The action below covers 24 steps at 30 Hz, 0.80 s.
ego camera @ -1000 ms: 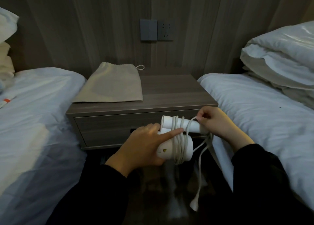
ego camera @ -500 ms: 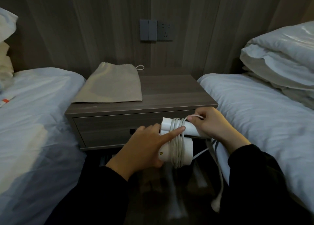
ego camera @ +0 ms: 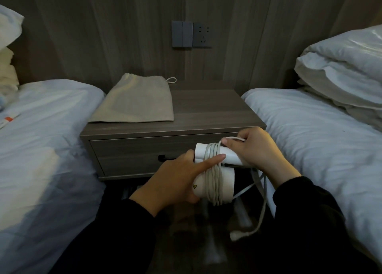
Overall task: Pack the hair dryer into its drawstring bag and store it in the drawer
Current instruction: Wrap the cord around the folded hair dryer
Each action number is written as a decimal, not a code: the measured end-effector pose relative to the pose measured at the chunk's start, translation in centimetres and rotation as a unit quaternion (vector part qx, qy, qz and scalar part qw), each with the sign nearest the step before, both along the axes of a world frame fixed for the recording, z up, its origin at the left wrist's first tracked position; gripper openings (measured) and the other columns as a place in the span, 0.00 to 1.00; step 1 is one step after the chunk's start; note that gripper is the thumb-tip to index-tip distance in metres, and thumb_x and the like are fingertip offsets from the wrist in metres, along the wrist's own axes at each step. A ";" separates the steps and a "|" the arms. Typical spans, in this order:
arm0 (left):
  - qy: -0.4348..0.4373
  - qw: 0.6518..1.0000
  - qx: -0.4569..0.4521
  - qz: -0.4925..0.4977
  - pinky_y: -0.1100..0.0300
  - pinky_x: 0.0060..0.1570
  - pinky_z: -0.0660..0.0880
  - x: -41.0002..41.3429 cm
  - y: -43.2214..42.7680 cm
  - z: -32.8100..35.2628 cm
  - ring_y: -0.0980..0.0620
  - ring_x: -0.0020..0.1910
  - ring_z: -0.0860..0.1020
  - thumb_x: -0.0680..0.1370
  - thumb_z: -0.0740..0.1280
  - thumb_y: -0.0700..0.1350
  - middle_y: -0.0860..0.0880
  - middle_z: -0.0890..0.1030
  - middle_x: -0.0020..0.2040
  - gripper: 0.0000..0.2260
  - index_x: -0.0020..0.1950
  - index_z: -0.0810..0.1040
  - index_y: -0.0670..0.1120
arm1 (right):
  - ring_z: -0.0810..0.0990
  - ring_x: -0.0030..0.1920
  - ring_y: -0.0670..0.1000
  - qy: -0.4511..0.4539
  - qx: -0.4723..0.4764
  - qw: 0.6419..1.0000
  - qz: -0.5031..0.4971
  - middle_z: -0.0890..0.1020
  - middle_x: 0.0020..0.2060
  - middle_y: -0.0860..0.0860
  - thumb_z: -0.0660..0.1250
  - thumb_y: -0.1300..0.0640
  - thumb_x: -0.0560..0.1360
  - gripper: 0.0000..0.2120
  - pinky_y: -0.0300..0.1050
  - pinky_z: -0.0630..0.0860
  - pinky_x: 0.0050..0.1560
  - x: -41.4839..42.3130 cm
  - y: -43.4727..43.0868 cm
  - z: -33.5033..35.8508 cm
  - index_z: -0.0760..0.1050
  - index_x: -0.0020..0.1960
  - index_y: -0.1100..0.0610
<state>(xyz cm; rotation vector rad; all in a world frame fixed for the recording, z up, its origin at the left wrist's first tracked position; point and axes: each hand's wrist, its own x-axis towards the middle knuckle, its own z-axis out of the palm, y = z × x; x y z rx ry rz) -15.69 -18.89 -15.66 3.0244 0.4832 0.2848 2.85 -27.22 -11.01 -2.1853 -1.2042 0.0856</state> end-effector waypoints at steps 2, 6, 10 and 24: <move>-0.004 1.000 0.012 0.006 0.59 0.46 0.73 -0.2 0.3 0.0 0.51 0.55 0.71 0.68 0.69 0.58 0.47 0.66 0.63 0.45 0.69 0.36 0.71 | 0.70 0.30 0.51 0.010 0.003 1.000 -0.009 0.69 0.25 0.53 0.68 0.42 0.69 0.24 0.45 0.65 0.31 -0.3 0.1 -0.2 0.71 0.30 0.62; -0.016 0.999 0.041 0.014 0.62 0.43 0.68 -0.6 0.8 0.3 0.51 0.57 0.70 0.68 0.68 0.60 0.48 0.66 0.63 0.43 0.70 0.39 0.69 | 0.72 0.32 0.50 0.053 0.017 0.998 0.018 0.72 0.26 0.51 0.68 0.47 0.71 0.18 0.44 0.65 0.32 -0.2 0.2 0.0 0.71 0.30 0.58; -0.042 0.998 0.032 0.024 0.59 0.45 0.72 -1.0 1.0 0.7 0.50 0.57 0.71 0.67 0.69 0.58 0.47 0.68 0.64 0.43 0.69 0.41 0.70 | 0.73 0.33 0.50 0.028 0.059 0.997 0.037 0.74 0.27 0.49 0.68 0.56 0.71 0.13 0.42 0.67 0.33 1.4 -0.5 0.3 0.71 0.30 0.56; -0.243 0.910 -0.331 0.054 0.67 0.62 0.68 -1.0 2.1 0.6 0.59 0.65 0.70 0.56 0.77 0.55 0.56 0.69 0.68 0.48 0.64 0.52 0.78 | 0.68 0.19 0.41 0.381 0.183 0.904 0.061 0.75 0.19 0.46 0.60 0.69 0.76 0.10 0.33 0.64 0.23 4.5 -0.5 -2.6 0.76 0.41 0.59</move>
